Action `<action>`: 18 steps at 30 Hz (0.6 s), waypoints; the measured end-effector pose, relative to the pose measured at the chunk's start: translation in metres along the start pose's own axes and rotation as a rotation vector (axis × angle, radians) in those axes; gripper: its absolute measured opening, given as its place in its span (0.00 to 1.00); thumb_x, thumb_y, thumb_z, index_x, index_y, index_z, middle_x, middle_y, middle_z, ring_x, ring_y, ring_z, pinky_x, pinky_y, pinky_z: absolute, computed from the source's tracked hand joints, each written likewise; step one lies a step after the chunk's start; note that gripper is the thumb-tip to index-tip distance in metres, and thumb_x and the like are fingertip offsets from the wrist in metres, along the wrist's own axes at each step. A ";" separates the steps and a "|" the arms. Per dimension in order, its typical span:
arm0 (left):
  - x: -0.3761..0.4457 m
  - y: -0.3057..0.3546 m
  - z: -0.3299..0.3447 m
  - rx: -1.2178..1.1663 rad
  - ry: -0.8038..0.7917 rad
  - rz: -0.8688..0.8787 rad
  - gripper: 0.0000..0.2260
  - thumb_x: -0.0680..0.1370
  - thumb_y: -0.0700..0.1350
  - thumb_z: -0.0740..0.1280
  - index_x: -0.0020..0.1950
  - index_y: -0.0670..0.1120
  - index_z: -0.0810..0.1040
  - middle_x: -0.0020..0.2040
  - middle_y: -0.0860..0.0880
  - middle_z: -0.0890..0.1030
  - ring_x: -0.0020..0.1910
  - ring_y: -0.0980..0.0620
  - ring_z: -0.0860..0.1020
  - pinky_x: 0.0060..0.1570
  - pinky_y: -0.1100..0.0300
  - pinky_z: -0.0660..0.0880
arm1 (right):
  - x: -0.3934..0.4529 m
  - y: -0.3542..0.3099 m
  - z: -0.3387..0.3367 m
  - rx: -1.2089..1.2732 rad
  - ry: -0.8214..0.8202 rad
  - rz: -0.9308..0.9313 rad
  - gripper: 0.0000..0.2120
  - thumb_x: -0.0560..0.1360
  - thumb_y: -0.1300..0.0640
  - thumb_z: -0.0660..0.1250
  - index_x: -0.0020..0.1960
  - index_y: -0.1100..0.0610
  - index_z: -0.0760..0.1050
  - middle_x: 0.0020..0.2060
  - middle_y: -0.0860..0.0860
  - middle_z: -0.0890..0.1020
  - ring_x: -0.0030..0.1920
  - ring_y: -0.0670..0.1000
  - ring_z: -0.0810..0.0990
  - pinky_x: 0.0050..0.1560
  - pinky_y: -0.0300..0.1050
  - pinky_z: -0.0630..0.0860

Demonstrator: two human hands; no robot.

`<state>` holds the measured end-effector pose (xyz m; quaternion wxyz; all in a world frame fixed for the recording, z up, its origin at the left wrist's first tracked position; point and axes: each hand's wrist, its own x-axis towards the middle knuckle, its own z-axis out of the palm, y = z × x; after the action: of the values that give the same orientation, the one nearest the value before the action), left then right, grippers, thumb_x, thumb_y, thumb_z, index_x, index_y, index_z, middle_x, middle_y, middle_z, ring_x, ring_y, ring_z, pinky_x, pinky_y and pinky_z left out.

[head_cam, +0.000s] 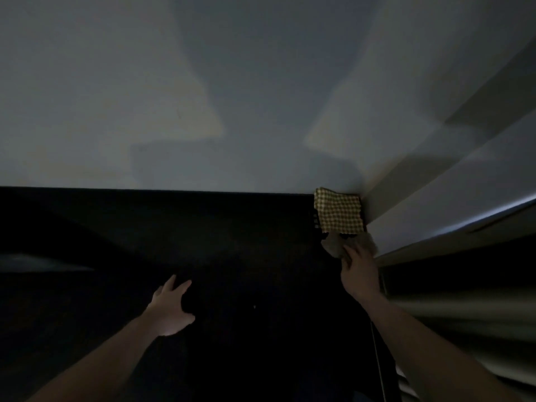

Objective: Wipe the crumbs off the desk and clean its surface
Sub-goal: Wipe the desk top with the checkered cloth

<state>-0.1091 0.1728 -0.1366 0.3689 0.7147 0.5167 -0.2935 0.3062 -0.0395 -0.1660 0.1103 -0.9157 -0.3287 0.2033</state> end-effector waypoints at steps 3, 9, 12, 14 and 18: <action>0.005 0.007 0.014 0.004 0.017 -0.034 0.51 0.72 0.53 0.77 0.83 0.59 0.44 0.83 0.49 0.35 0.82 0.36 0.42 0.77 0.41 0.61 | 0.009 0.000 0.002 -0.104 -0.067 0.019 0.20 0.80 0.47 0.65 0.70 0.50 0.77 0.75 0.56 0.71 0.77 0.63 0.66 0.77 0.61 0.60; 0.008 -0.004 0.029 -0.008 0.091 -0.005 0.55 0.69 0.53 0.79 0.83 0.61 0.43 0.82 0.51 0.33 0.82 0.36 0.39 0.76 0.39 0.62 | 0.086 -0.019 -0.007 0.042 -0.022 0.085 0.34 0.79 0.40 0.67 0.79 0.55 0.65 0.81 0.60 0.62 0.80 0.65 0.62 0.78 0.63 0.62; 0.010 -0.008 0.031 0.002 0.105 0.010 0.55 0.68 0.56 0.78 0.83 0.61 0.43 0.83 0.51 0.34 0.82 0.35 0.40 0.77 0.38 0.60 | 0.126 -0.033 -0.005 -0.003 -0.111 0.086 0.42 0.79 0.36 0.65 0.83 0.57 0.54 0.83 0.63 0.55 0.82 0.66 0.54 0.81 0.64 0.56; 0.013 -0.011 0.032 -0.004 0.109 0.014 0.55 0.68 0.58 0.78 0.83 0.61 0.43 0.83 0.51 0.35 0.82 0.35 0.41 0.78 0.38 0.59 | 0.139 -0.047 0.002 0.012 -0.147 0.118 0.43 0.80 0.37 0.64 0.84 0.58 0.50 0.83 0.63 0.52 0.83 0.66 0.50 0.82 0.64 0.52; 0.015 -0.017 0.033 0.001 0.103 0.042 0.55 0.67 0.61 0.76 0.83 0.63 0.42 0.82 0.53 0.33 0.82 0.37 0.39 0.78 0.39 0.58 | 0.132 -0.077 0.032 0.074 -0.081 -0.065 0.30 0.82 0.47 0.66 0.80 0.55 0.66 0.82 0.59 0.62 0.81 0.63 0.59 0.81 0.59 0.59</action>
<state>-0.1220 0.1568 -0.1710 0.3477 0.7398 0.5197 -0.2485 0.3411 0.1066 -0.2078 0.1373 -0.8907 -0.3550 0.2486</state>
